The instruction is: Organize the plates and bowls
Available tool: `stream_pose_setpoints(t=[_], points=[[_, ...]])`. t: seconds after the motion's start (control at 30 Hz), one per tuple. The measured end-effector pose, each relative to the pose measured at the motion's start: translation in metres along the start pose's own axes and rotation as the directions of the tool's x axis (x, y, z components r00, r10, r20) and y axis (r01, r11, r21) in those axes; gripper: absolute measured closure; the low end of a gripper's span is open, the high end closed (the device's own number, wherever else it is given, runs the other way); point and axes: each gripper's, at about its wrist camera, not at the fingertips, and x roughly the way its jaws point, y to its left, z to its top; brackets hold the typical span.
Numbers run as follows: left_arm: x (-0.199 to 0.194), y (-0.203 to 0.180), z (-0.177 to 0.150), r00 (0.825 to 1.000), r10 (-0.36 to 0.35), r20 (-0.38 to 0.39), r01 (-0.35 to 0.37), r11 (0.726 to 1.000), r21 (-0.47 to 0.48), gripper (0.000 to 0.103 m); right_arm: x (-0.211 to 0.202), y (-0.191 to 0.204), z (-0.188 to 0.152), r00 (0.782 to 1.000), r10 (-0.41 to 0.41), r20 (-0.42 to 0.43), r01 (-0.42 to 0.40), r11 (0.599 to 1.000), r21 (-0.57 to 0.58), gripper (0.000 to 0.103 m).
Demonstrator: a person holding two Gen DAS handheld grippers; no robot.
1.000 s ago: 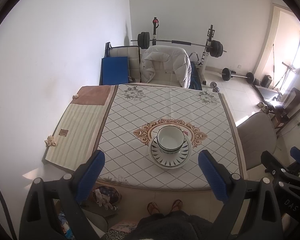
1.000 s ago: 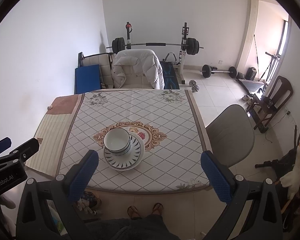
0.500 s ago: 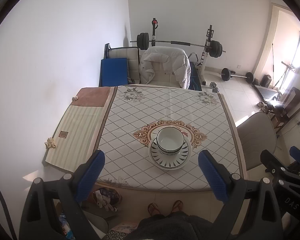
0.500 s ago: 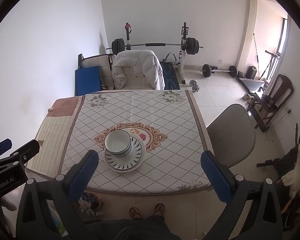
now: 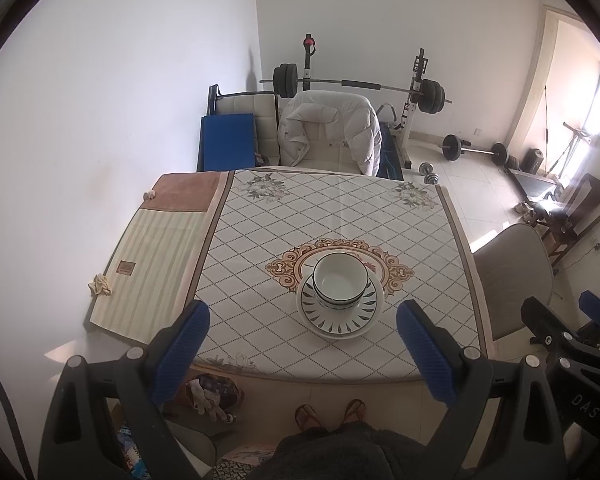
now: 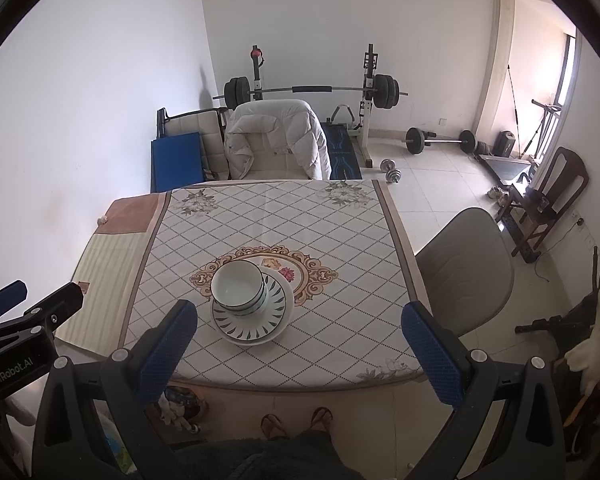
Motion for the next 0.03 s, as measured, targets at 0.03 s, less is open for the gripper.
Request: stream_pose_setpoints(t=[0.03], points=[[0.0, -0.0007, 0.0001, 1.0, 0.0, 0.002, 0.0, 1.0, 0.002, 0.007, 0.0002, 0.0002, 0.0004, 1.0, -0.001, 0.001, 0.001, 1.0, 0.001, 0.0]])
